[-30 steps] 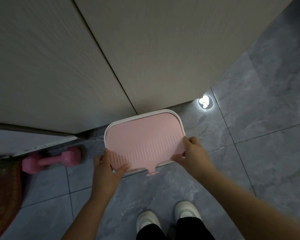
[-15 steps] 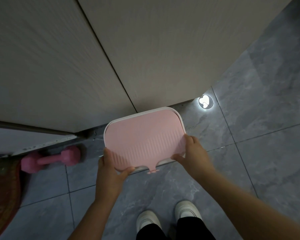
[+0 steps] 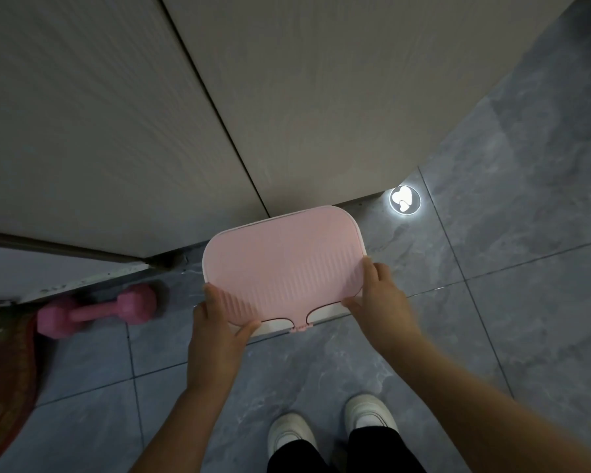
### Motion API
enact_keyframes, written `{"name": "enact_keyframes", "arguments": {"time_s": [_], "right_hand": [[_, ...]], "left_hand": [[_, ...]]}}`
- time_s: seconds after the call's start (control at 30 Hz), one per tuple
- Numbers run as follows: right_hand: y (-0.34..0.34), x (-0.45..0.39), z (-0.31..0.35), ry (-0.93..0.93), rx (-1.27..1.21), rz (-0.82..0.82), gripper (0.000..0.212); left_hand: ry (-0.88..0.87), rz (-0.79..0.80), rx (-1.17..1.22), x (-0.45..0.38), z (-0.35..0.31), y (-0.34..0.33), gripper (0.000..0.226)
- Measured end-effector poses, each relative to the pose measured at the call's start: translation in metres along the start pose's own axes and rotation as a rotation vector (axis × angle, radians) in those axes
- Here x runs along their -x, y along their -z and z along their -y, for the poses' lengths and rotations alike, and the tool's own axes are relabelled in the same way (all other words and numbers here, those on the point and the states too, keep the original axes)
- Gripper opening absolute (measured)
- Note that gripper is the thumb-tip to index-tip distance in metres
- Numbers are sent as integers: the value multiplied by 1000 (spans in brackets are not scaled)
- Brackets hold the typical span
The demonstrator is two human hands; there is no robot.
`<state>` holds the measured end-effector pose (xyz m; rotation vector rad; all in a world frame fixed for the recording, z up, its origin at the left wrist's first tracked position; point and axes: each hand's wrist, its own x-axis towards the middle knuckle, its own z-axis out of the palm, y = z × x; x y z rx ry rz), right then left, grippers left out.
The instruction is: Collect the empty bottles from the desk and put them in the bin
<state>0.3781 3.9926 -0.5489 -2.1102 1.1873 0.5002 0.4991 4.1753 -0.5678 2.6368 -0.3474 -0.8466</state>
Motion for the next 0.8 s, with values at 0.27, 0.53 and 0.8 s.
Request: {"name": "enact_keyframes", "arguments": {"time_s": [0.27, 0.53, 0.8], "right_hand": [[0, 1, 1, 32, 110, 30, 65], [17, 18, 9, -38, -16, 104, 58], [52, 59, 21, -224, -467, 164, 32]], "left_hand": [[-30, 52, -68, 5, -2, 7, 89], [48, 88, 69, 25, -16, 31, 54], [243, 61, 422, 72, -46, 63, 17]]}}
